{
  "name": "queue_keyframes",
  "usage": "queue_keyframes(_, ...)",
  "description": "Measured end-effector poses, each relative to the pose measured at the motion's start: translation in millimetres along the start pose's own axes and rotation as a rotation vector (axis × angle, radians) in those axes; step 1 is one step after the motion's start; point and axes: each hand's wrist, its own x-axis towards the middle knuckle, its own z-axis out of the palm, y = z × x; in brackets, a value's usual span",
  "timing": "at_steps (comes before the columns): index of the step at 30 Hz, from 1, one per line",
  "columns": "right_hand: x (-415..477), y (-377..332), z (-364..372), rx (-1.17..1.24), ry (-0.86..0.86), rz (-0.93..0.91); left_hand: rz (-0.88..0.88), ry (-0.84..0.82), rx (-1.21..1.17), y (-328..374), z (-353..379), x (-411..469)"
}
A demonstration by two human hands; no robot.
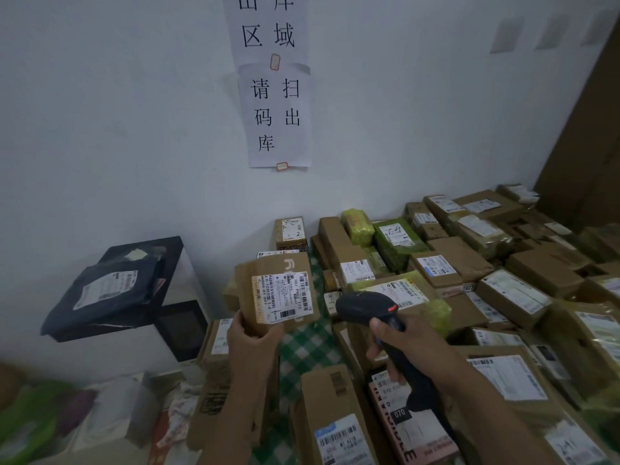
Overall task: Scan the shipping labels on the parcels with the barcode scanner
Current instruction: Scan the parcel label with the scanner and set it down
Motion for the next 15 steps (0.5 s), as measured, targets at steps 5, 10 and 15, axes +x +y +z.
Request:
queue_keyframes(5,0,-2,1,-0.010,-0.068,0.025,0.021,0.073,-0.021,-12,3,9)
queue_keyframes(10,-2,-4,-1,-0.020,-0.113,0.051,0.027,0.037,-0.039,-23,5,17)
queue_keyframes(15,-2,-4,-1,-0.022,-0.132,0.038,0.046,0.053,-0.043,-29,8,21)
